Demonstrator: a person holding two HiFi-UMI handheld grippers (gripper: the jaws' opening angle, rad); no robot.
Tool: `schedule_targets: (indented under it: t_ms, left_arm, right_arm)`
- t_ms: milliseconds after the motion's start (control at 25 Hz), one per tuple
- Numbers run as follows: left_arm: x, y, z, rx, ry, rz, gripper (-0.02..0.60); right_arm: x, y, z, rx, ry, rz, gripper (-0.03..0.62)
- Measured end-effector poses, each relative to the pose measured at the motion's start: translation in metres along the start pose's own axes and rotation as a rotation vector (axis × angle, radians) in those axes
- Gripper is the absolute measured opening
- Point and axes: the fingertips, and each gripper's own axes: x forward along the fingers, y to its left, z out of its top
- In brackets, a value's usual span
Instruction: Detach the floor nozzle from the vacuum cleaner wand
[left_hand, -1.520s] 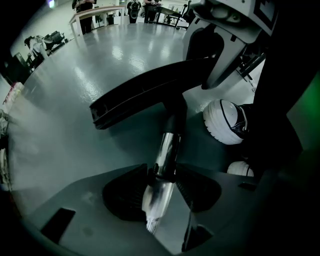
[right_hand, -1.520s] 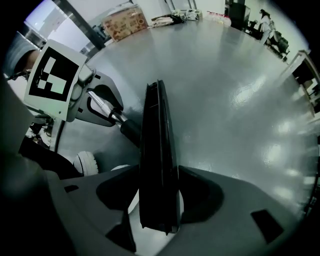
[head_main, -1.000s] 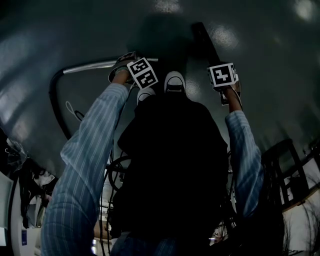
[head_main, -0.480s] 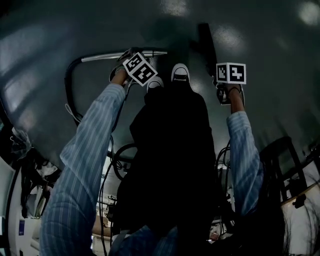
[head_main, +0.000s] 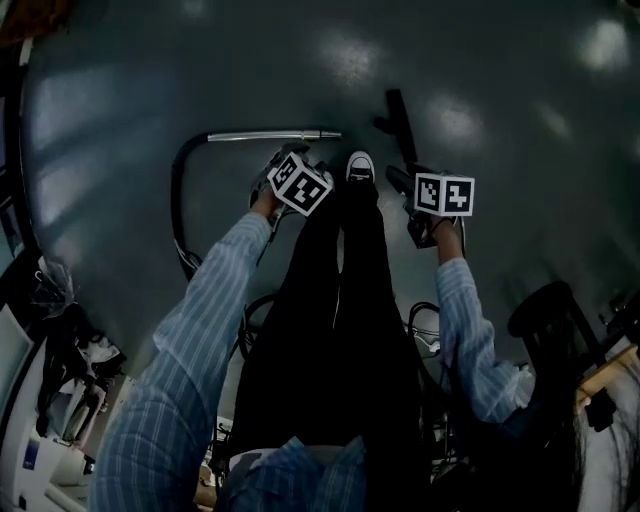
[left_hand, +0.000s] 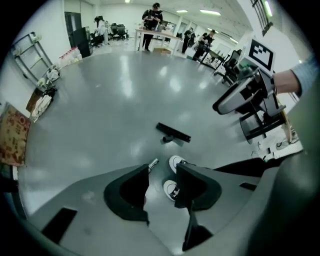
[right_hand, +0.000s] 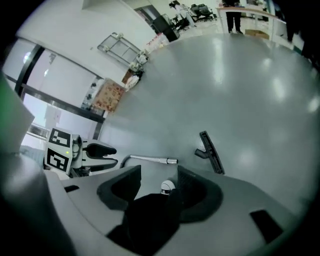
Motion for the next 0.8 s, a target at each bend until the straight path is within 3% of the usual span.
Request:
schedule_targets:
  t_ms: [280,480,640,800]
  left_arm:
    - [-0.106,-0.015,0.073,-0.136,-0.221,-0.03,0.169]
    - [-0.181,-0.073,0.059,-0.175,-0.31,-0.009,0.167]
    - [-0.238,-0.085,0.054,-0.224,-0.374,0.006,0.167]
    - [-0.291,-0.096,0.041,-0.257,-0.475,0.047,0.164]
  right_arm:
    - [-0.07,0.076,0.047,0.093,-0.173,0.103,0.235]
    - [-0.14,0.122,0.007,0.18,-0.25,0.152,0.235]
    - [-0.173,0.148,0.002,0.125,-0.258,0.055,0.235]
    - [-0.205,0.185,-0.002,0.08,-0.301,0.062,0.235]
